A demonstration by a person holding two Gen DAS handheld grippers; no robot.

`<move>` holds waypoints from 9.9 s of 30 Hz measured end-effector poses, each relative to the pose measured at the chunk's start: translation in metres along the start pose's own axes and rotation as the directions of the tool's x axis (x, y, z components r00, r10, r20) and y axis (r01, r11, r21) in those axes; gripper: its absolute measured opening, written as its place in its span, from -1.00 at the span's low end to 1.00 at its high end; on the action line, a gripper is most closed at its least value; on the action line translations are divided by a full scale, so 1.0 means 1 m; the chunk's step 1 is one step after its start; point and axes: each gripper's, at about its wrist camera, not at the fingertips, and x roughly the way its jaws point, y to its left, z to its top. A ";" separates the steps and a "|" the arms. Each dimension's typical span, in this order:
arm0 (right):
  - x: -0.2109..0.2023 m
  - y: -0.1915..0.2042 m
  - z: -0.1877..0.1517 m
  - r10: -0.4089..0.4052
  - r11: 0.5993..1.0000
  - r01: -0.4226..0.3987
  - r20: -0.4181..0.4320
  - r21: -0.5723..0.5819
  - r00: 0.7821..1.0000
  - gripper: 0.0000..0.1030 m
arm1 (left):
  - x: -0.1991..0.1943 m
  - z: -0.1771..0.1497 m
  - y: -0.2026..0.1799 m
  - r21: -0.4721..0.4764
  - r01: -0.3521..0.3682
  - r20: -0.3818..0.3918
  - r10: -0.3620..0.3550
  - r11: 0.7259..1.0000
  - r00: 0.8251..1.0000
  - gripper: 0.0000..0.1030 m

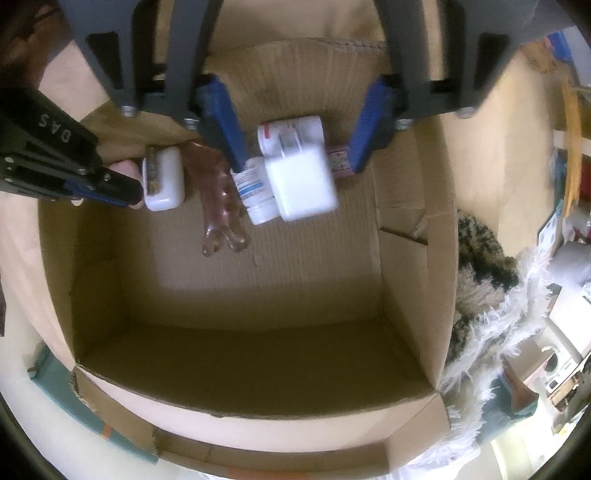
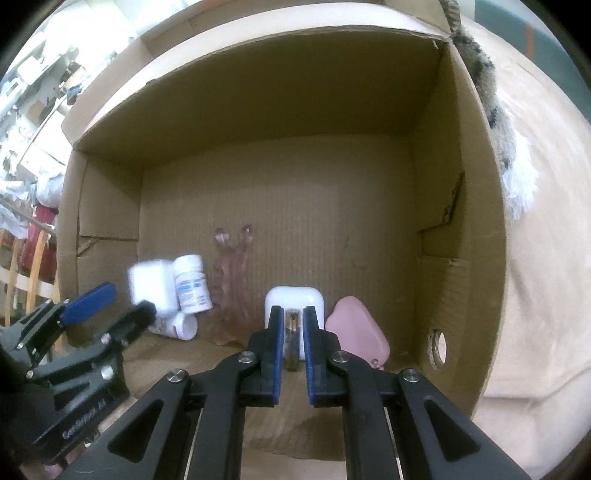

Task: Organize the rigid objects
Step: 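Open both tools to release the charger and battery in the box, then lift both open tools out of the box, then lower the left tool beside the box and grasp the second AA battery, then grasp the black flashlight with the right tool while the left tool holds the battery, then carry the battery with the left tool while the right tool carries the flashlight toward the box, then lower both tools into the box and open them to release battery and flashlight, then lift both open tools out of the box, then grasp the white rectangular battery charger by its end with the right tool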

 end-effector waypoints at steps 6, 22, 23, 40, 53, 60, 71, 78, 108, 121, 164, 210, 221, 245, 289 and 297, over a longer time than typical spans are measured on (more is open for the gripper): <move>-0.009 -0.002 0.000 0.033 0.999 -0.033 0.022 0.005 0.999 -0.56 | -0.006 0.001 -0.001 0.009 -0.005 0.015 0.005 1.000 1.000 0.22; -0.035 0.001 0.003 0.039 0.999 -0.039 0.101 -0.006 0.994 0.61 | -0.020 -0.002 0.002 -0.004 -0.018 0.043 0.018 1.000 0.999 0.25; -0.037 0.000 0.003 0.041 0.999 -0.041 0.104 -0.003 0.994 0.61 | -0.020 -0.003 0.002 -0.005 -0.018 0.044 0.018 1.000 0.999 0.25; -0.063 -0.007 -0.017 0.031 0.998 -0.039 0.153 0.046 0.988 0.61 | -0.054 -0.017 0.027 -0.093 0.036 0.086 -0.028 0.995 0.996 0.25; -0.078 -0.015 -0.062 0.062 0.988 -0.084 0.164 0.130 0.985 0.61 | -0.068 -0.061 0.043 -0.116 0.037 0.079 -0.028 0.993 0.997 0.35; -0.077 -0.019 -0.088 0.075 0.983 -0.094 0.124 0.156 0.989 0.61 | -0.058 -0.073 0.069 -0.202 0.003 0.028 0.003 0.979 1.000 0.35; -0.058 -0.047 -0.101 0.142 0.928 -0.153 0.055 0.339 0.988 0.61 | -0.016 -0.076 0.077 -0.317 0.000 -0.099 -0.033 0.949 0.995 0.35; -0.049 -0.053 -0.101 0.138 0.926 -0.139 0.028 0.350 0.990 0.61 | 0.004 -0.073 0.044 -0.235 0.001 -0.143 -0.036 0.972 0.989 0.35; -0.009 -0.041 -0.092 0.102 0.949 -0.071 -0.086 0.308 0.991 0.78 | 0.008 -0.089 -0.033 -0.062 0.188 -0.192 -0.197 0.980 0.961 -0.82; 0.045 0.039 -0.091 -0.145 0.989 0.143 -0.175 -0.024 0.974 1.00 | 0.016 -0.083 0.036 -0.139 0.078 -0.174 -0.102 0.987 0.979 -0.82; -0.126 0.015 0.005 0.207 0.973 -0.228 0.288 0.039 0.935 0.81 | -0.080 0.006 0.031 -0.054 0.060 0.080 -0.055 0.997 0.995 -0.82; -0.026 0.004 -0.002 0.090 0.992 -0.096 0.070 0.081 0.993 0.95 | -0.026 -0.008 0.009 -0.028 0.014 0.024 -0.013 1.000 1.000 0.13; -0.032 -0.003 -0.003 0.082 0.991 -0.090 0.085 0.100 0.993 0.95 | -0.036 -0.008 0.011 -0.037 0.001 0.051 0.001 0.999 0.999 0.23; -0.051 -0.038 -0.119 0.154 0.874 -0.211 0.162 0.438 0.975 0.95 | -0.082 -0.064 0.064 -0.176 0.047 0.089 -0.032 0.983 0.996 0.24; 0.003 -0.046 -0.156 0.179 0.621 -0.419 0.401 0.662 0.898 -0.53 | -0.052 -0.075 0.073 -0.298 0.113 -0.033 -0.129 0.948 0.991 0.25; -0.078 -0.025 -0.128 -0.001 0.818 -0.210 0.367 0.536 0.930 -0.54 | -0.036 -0.079 0.053 -0.280 0.059 -0.066 -0.080 0.958 0.995 0.96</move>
